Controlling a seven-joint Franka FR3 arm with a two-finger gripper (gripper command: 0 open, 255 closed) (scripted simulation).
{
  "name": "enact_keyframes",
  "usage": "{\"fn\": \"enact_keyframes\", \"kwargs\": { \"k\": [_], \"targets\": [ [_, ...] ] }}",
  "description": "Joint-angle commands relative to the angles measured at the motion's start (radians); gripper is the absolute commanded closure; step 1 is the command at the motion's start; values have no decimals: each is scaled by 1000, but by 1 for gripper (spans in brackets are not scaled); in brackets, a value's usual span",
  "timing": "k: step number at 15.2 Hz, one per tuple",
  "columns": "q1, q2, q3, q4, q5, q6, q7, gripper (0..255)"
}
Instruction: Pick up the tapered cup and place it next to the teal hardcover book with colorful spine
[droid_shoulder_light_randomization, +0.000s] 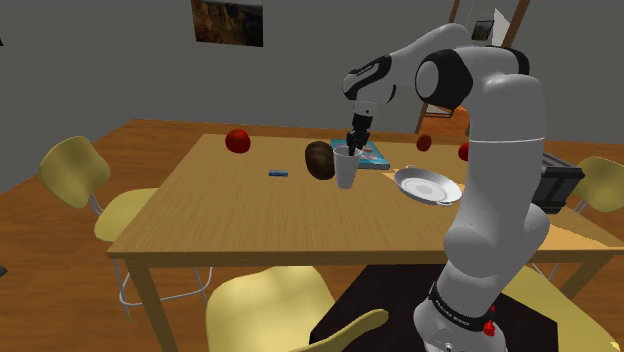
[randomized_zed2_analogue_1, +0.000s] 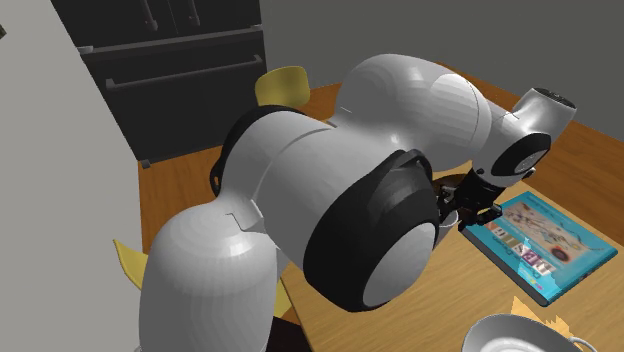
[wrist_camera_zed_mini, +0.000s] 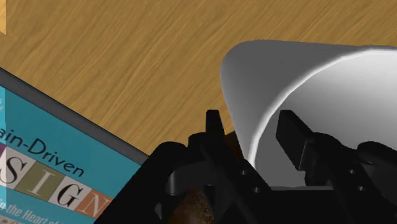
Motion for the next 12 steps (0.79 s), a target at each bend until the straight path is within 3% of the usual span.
{"fn": "enact_keyframes", "kwargs": {
  "k": [1,5,9,12],
  "targets": [
    [0,0,0,0,0,0,0,0],
    [0,0,0,0,0,0,0,0],
    [-11,-14,-8,107,-12,-121,10,0],
    [-11,-14,-8,107,-12,-120,10,0]
  ]
}}
